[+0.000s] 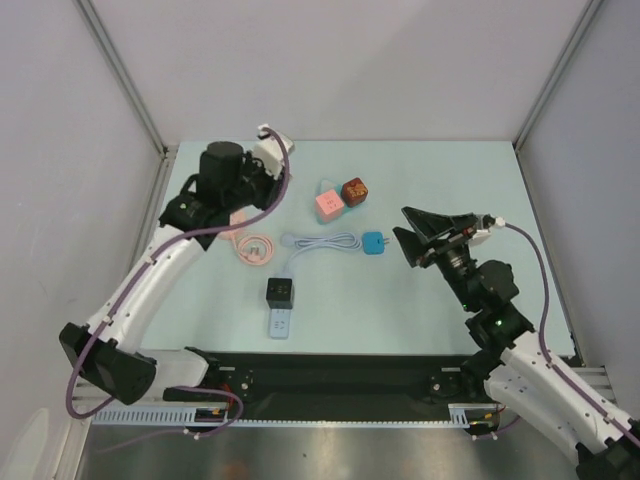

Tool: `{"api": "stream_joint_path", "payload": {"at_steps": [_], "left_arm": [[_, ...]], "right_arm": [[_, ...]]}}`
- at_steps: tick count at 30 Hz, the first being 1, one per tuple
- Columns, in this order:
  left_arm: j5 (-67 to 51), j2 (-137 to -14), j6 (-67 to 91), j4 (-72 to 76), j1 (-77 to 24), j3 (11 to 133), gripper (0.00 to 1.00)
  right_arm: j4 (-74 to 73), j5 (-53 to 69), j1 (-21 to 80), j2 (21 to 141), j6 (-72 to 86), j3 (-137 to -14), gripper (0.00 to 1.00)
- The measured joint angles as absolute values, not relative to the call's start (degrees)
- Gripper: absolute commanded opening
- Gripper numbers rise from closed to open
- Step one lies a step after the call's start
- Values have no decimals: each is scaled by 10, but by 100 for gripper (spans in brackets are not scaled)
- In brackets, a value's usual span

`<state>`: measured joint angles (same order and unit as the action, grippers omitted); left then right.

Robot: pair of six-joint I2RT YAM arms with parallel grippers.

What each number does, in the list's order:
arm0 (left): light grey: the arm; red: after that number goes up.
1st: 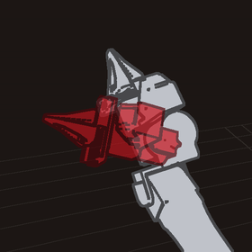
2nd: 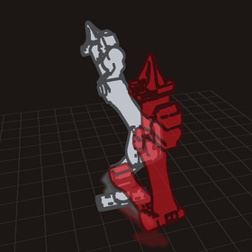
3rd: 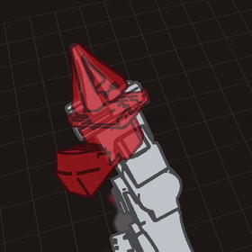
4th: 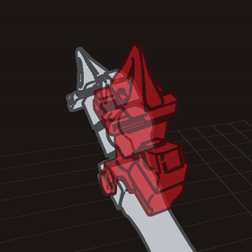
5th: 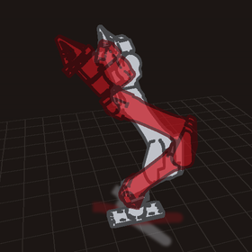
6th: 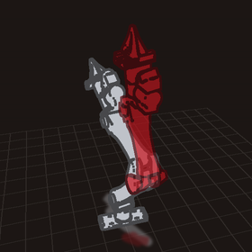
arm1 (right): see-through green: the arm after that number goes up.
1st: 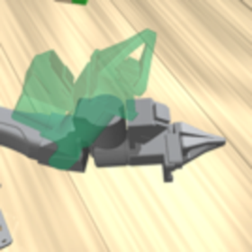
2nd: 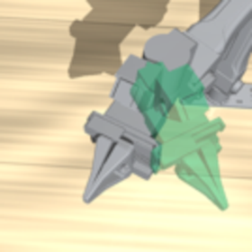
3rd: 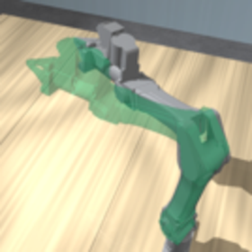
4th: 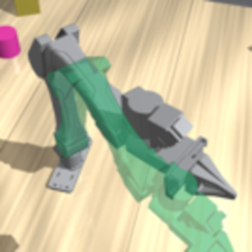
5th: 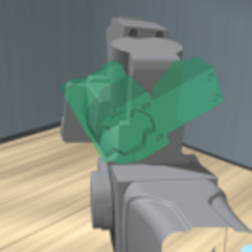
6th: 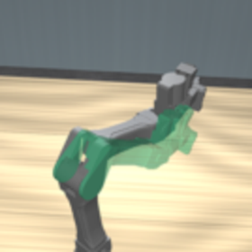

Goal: Insert the plug

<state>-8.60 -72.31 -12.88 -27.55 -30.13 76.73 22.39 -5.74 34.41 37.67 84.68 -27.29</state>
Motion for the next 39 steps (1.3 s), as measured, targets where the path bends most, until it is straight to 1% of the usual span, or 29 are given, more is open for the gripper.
{"api": "stream_joint_path", "payload": {"at_steps": [3, 6, 10, 15, 20, 29, 39], "left_arm": [[-48, -751, -187, -330, -236, 809, 1], [-38, -801, -228, -383, -171, 834, 0], [-36, -893, -248, -434, -100, 875, 0], [-31, -1008, -262, -485, -43, 938, 0], [-17, -1087, -277, -504, -23, 988, 0], [31, -1130, -305, -514, -15, 989, 0], [11, -1172, -329, -518, -1, 995, 0]], "right_arm": [[183, -47, 310, 338, 819, -271, 100], [152, -25, 263, 322, 789, -271, 100], [127, 16, 223, 336, 756, -271, 100], [114, 55, 210, 374, 721, -271, 100], [110, 76, 205, 404, 691, -271, 100], [117, 79, 204, 432, 656, -270, 100], [122, 78, 204, 454, 639, -270, 100]]}}
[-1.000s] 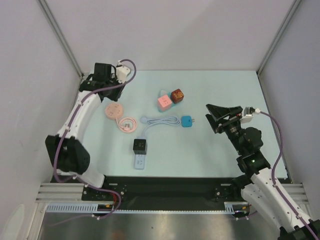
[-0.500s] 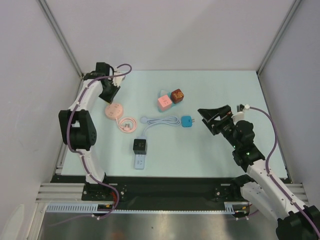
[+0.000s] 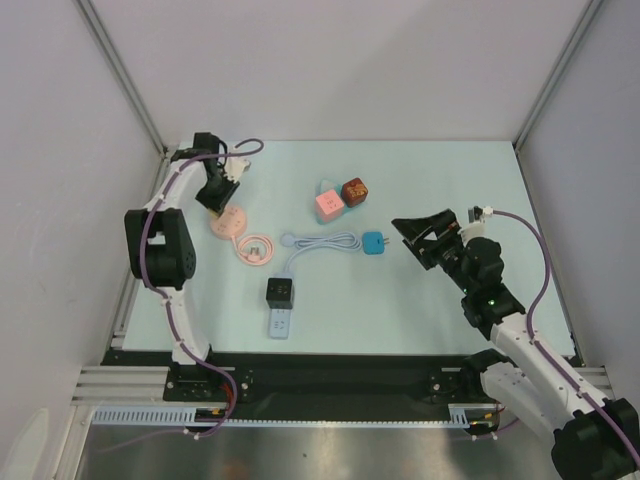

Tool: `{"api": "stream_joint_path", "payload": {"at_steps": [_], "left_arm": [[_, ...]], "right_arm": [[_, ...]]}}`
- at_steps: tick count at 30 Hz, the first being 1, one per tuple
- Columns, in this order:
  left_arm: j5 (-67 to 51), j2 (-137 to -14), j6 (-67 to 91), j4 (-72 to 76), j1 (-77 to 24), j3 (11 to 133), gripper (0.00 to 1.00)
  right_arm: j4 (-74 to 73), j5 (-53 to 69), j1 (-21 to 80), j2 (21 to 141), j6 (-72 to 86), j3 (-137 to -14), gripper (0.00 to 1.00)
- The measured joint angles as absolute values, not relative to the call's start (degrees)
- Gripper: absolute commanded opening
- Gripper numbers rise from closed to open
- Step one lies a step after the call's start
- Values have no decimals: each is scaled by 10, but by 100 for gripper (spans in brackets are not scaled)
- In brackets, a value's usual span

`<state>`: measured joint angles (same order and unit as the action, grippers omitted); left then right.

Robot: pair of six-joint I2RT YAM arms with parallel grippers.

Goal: Insert the plug

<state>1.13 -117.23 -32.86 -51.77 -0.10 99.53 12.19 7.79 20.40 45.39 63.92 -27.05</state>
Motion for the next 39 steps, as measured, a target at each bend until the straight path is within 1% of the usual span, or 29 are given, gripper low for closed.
{"api": "stream_joint_path", "payload": {"at_steps": [8, 26, 39], "left_arm": [[-2, -1195, -336, -534, 15, 1042, 0], [-19, -1198, -336, -549, 18, 1022, 0], [-17, -1206, -336, -547, 19, 1033, 0]], "right_arm": [[124, 72, 206, 456, 627, -271, 100], [124, 55, 220, 456, 607, -271, 100], [125, 48, 226, 456, 593, -271, 100]]}}
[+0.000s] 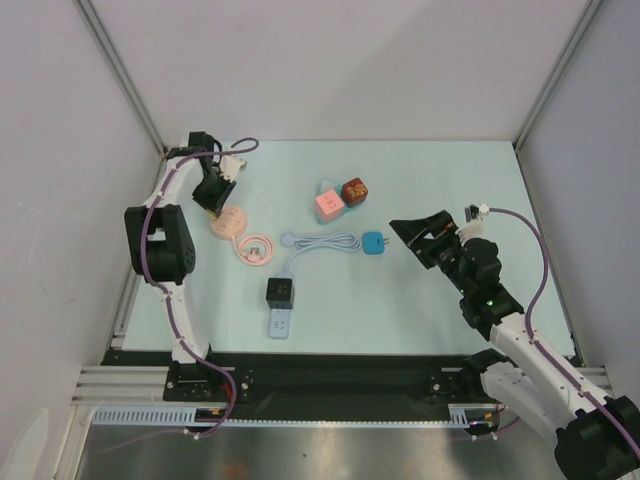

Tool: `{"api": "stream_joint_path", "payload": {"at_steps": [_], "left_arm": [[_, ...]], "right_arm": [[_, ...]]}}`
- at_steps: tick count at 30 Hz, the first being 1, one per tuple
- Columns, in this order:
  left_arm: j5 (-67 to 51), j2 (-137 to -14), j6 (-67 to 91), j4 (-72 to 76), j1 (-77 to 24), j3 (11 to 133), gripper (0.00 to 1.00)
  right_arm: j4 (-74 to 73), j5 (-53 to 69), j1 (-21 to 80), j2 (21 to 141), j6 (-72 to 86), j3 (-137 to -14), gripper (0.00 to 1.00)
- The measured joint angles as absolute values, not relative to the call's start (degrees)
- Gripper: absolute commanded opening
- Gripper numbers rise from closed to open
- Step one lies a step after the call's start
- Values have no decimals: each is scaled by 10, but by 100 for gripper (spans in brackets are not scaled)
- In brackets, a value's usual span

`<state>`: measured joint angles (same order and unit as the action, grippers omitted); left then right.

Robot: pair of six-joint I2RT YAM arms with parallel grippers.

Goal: Insert the plug

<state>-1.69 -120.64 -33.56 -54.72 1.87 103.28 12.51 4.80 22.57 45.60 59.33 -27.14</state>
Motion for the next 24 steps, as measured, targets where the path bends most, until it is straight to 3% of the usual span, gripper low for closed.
{"api": "stream_joint_path", "payload": {"at_steps": [24], "left_arm": [[-31, -1249, -349, -555, 27, 1085, 0]], "right_arm": [[123, 39, 227, 459, 580, -277, 100]]}}
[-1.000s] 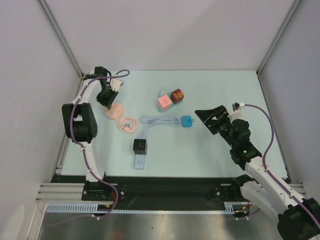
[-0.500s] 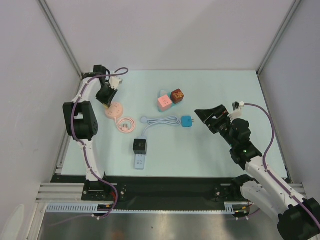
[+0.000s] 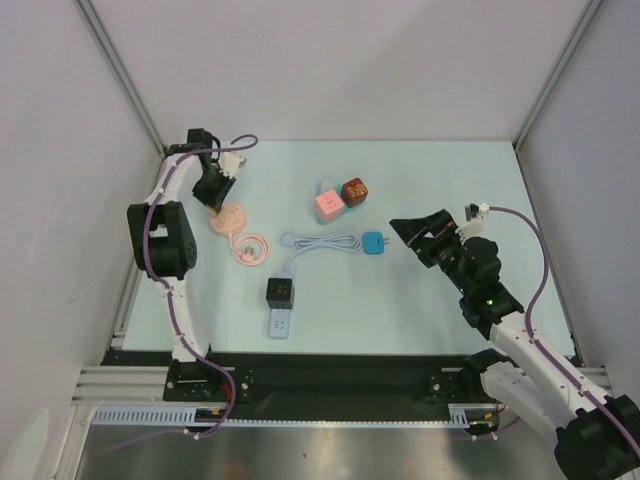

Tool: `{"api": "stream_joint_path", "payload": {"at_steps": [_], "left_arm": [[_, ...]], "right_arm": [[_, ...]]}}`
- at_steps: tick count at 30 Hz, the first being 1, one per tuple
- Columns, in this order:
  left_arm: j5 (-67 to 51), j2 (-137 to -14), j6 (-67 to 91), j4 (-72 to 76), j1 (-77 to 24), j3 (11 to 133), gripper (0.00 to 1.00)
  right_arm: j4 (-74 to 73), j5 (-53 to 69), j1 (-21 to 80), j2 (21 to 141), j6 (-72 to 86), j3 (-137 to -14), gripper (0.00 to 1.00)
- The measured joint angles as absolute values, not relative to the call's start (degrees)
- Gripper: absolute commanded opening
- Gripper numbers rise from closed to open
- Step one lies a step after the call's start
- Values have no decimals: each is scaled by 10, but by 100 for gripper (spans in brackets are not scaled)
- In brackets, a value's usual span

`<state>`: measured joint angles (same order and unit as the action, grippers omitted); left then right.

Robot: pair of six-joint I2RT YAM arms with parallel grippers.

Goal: Insert the plug

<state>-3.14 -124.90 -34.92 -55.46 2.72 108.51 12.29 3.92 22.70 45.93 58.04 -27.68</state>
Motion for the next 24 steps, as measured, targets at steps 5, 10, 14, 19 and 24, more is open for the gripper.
{"api": "stream_joint_path", "payload": {"at_steps": [5, 10, 14, 19, 24], "left_arm": [[-26, -1256, -352, -556, 25, 1093, 0], [-23, -1280, -361, -573, 24, 1132, 0], [-20, -1282, -367, -574, 23, 1134, 0], [-19, -1282, -377, -573, 23, 1131, 0], [-9, -1277, -382, -570, 18, 1120, 0]], "right_arm": [[123, 39, 227, 459, 578, -277, 100], [122, 39, 228, 459, 572, -277, 100], [121, 38, 232, 459, 568, -277, 100], [115, 37, 237, 459, 565, -278, 100], [108, 34, 243, 458, 557, -283, 100]]}}
